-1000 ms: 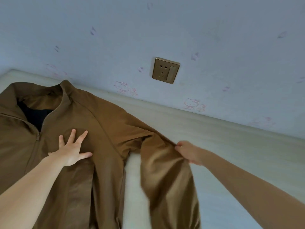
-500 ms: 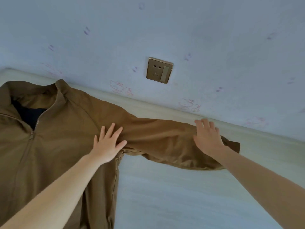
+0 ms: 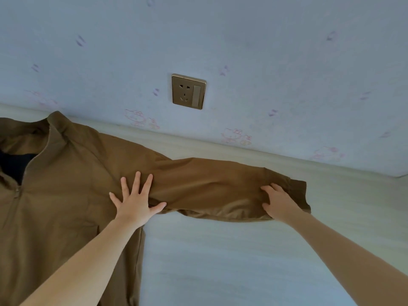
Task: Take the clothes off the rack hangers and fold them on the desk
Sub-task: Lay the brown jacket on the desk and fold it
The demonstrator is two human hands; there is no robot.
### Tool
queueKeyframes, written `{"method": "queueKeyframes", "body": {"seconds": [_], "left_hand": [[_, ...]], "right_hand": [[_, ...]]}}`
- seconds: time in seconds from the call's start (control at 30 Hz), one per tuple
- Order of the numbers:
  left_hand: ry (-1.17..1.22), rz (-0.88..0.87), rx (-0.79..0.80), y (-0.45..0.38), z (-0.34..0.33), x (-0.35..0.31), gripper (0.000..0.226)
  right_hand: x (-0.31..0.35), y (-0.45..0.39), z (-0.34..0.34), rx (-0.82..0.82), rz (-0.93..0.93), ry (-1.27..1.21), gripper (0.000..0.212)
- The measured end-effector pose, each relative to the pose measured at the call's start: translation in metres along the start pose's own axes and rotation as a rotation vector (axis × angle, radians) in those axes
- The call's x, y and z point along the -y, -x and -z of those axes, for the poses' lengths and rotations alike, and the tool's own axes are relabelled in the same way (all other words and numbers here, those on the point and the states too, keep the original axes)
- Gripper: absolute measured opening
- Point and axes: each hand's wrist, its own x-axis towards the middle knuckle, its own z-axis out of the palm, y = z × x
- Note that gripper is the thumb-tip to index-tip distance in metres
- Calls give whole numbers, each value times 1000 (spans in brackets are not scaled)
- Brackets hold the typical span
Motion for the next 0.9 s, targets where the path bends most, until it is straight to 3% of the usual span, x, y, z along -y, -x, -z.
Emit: {"method": "queueKeyframes", "body": {"seconds": [0.1, 0.17, 0.27, 0.33, 0.47, 0.5, 0.77, 0.9], "left_hand": [[30, -8, -108, 8, -1, -4, 93], [29, -26, -151, 16, -2, -6, 86], [19, -53, -212, 30, -10, 2, 82], [16, -82, -237, 36, -16, 10, 89], [3, -95, -163, 42, -14, 10, 82], [5, -82, -130, 43, -11, 8, 81], [50, -99, 80, 50, 14, -39, 101], [292, -147, 63, 62, 39, -63, 121]], "right_hand": [[-14, 12, -7, -248, -82, 92, 63], [-23, 19, -5, -297, -297, 11, 75], [-33, 17, 2, -215, -669, -526, 92], [-34, 14, 4, -174, -772, -827, 87], [-26, 14, 17, -88, -675, -1127, 28], [-18, 18, 25, -85, -642, -1204, 22], [107, 70, 106, 80, -190, -1486, 13], [186, 102, 140, 178, 58, -1560, 15]]}}
